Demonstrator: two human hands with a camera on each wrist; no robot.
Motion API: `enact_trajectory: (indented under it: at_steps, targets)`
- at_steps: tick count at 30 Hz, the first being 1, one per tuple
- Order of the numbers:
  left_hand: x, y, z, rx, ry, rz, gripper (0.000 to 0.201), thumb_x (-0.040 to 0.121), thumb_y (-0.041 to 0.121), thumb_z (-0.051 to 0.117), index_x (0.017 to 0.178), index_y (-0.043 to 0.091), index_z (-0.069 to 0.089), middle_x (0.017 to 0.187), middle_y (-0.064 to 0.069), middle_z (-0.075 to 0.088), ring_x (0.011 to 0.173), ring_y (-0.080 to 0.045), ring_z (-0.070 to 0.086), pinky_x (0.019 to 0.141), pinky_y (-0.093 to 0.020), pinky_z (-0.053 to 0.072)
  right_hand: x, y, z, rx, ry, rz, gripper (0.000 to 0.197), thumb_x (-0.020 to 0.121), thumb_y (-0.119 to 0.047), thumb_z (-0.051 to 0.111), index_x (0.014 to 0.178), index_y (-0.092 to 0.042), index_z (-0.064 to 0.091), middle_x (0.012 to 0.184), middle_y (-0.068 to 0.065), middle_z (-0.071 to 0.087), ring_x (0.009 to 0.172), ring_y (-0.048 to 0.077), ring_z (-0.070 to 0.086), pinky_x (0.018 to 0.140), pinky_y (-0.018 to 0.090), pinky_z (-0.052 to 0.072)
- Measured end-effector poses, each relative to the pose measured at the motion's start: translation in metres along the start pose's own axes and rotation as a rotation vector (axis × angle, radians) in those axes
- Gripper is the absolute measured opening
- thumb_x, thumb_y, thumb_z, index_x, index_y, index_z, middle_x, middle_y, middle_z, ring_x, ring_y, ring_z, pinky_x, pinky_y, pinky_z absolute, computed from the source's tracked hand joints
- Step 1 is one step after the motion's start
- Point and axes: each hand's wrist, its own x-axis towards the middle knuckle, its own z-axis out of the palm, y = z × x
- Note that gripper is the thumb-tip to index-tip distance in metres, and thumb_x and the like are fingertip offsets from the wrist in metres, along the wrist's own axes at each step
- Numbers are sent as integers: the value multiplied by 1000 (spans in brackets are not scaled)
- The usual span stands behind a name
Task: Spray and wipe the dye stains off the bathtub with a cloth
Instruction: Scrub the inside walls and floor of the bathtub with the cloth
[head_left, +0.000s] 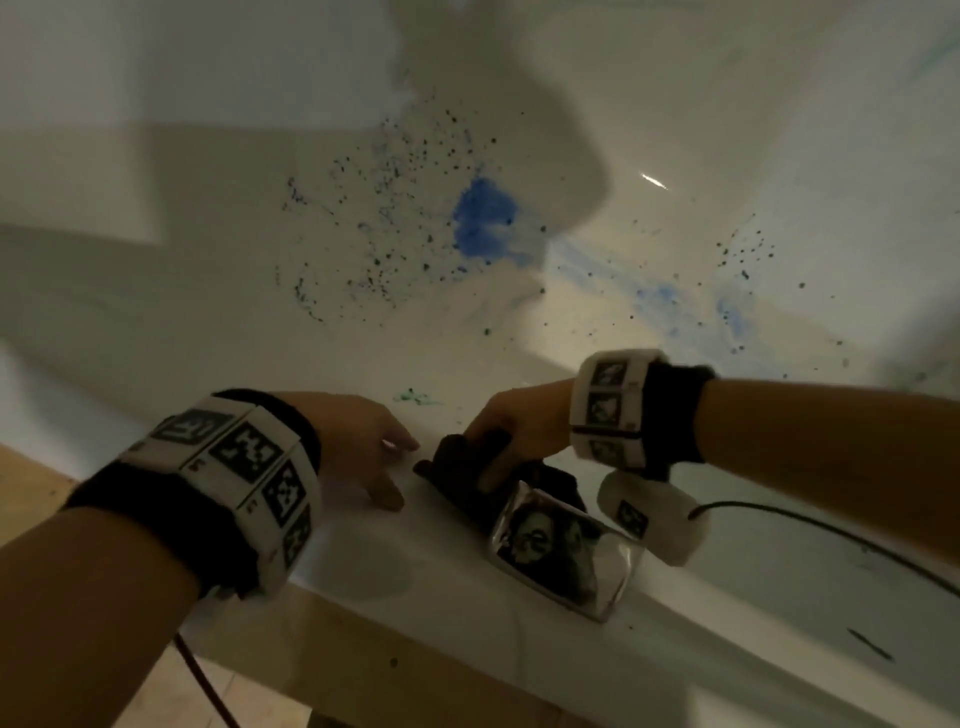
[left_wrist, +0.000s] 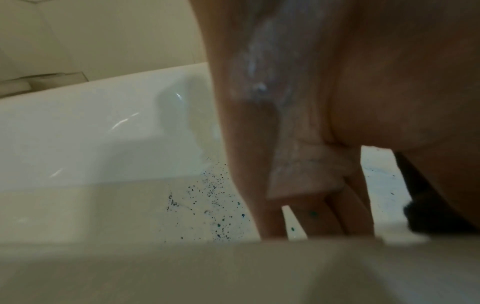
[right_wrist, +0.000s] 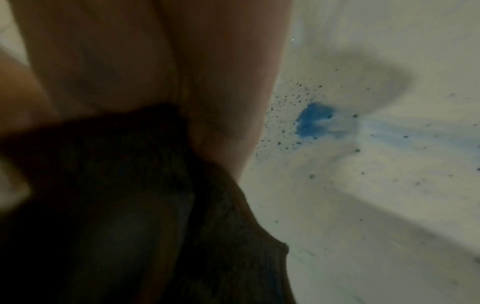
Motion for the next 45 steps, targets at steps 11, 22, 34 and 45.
enact_trajectory:
  at_steps: [11, 22, 34, 45]
  targets:
    - [-8, -23, -6, 10, -112, -47, 97, 77, 63, 57, 149, 34, -2, 155, 3, 18, 140, -20, 22, 115, -34, 21, -10, 3, 3, -408, -135, 12, 35, 90, -2, 52, 124, -6, 57, 121, 13, 61, 112, 24, 55, 89, 21, 38]
    - [0, -45, -28, 135, -199, -65, 96, 73, 66, 60, 149, 30, 16, 152, 6, 26, 138, -18, 28, 114, -34, 24, 38, -27, -18, -486, -157, -116, 40, 80, -19, 70, 117, -4, 63, 112, 11, 66, 104, 22, 59, 87, 25, 43]
    - [-2, -103, -42, 165, -141, -255, 88, 72, 73, 54, 141, 21, 40, 140, 1, 46, 127, -18, 45, 107, -29, 34, 95, -90, -91, -438, 285, -90, 24, 91, -24, 51, 103, -10, 66, 99, 9, 68, 94, 26, 64, 91, 40, 50]
    - [8, -103, -48, 197, -173, -168, 84, 65, 74, 61, 123, 14, 57, 118, 0, 61, 106, -20, 57, 96, -32, 44, 63, -66, -37, -654, -323, -54, 27, 89, -19, 54, 106, -1, 65, 112, 9, 63, 95, 21, 56, 93, 34, 44]
